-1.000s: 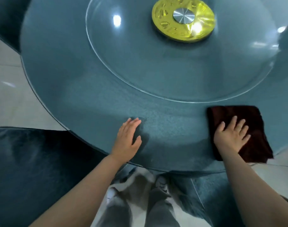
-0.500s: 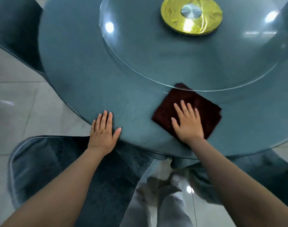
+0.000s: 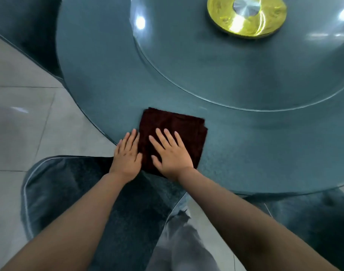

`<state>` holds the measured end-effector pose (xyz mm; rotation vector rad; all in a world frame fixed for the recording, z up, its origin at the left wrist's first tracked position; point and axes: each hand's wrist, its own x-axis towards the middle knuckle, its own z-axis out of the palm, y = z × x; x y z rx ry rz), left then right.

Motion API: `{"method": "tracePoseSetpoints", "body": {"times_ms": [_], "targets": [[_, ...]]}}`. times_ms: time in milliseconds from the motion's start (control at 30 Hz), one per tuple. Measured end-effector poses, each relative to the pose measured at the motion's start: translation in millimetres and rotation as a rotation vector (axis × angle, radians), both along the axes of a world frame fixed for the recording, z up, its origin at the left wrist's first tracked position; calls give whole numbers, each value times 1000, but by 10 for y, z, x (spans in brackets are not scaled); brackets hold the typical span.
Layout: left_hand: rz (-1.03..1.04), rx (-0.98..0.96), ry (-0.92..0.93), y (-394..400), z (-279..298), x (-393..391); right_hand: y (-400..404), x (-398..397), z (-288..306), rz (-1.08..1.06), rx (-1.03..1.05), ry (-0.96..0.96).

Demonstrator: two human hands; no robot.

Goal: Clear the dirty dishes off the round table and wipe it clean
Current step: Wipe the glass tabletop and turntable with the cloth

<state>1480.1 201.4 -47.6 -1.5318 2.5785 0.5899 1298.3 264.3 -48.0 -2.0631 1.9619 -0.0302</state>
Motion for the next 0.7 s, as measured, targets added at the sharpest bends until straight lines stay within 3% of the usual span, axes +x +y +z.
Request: {"method": "tracePoseSetpoints", "body": {"times_ms": [167,267,400,533,700], "targets": [[-1,140,195,-277,217,176,586,-544,16,1,17,73],[-16,28,135,-478,201,306,1268,-1125,7,-155,32,119],[188,-18,-43,-794,169,489,1577,-1302,19,-210,88,155],[136,24,-102,-983,206,638,974,-664,1,-226,23,90],[99,130,-21,-1281,396,819,-591,744,15,-168,4,-21]]}}
